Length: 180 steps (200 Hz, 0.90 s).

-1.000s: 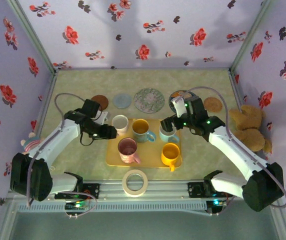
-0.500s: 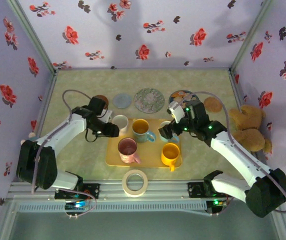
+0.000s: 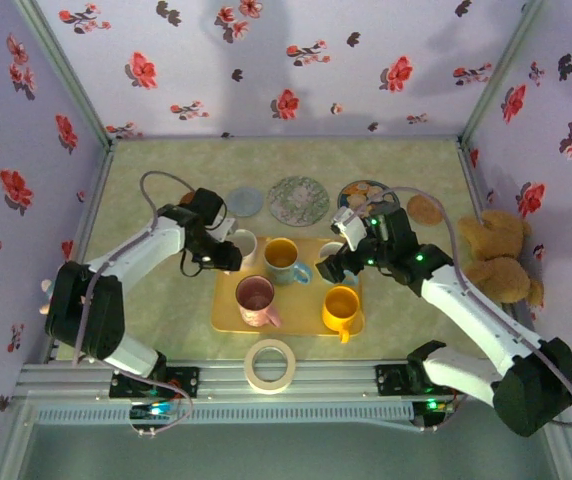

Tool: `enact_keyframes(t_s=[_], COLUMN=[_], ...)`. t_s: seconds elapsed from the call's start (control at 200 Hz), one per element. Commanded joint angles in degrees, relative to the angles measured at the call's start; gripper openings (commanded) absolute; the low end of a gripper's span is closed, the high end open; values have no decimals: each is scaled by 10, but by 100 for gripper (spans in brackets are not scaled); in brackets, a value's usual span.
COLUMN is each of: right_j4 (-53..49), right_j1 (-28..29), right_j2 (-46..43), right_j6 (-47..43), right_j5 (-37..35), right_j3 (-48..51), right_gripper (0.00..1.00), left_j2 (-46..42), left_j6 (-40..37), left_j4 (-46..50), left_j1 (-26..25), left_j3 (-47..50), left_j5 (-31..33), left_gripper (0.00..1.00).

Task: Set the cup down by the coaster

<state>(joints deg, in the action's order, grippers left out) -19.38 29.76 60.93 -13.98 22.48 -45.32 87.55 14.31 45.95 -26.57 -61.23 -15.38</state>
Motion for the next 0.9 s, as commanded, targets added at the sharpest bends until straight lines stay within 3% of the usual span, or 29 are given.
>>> enact_keyframes(t_s=[0.0,0.34,0.895], right_j4=[28,39,54], right_j1=[9,17,25], right_j2=[-16,-11,4], right_j6=[-11,-31,-31], right_j5=[-5,36,33], right_j3=[14,18,14], right_gripper=[100,100,100], left_j2=[14,31,37], left_j6=[-17,-21,-29], left_j4=[18,19,27], left_j1=[-9,-13,-13], left_j3=[-19,-33,-49], left_j5=[24,37,56], left_gripper=[38,29,16])
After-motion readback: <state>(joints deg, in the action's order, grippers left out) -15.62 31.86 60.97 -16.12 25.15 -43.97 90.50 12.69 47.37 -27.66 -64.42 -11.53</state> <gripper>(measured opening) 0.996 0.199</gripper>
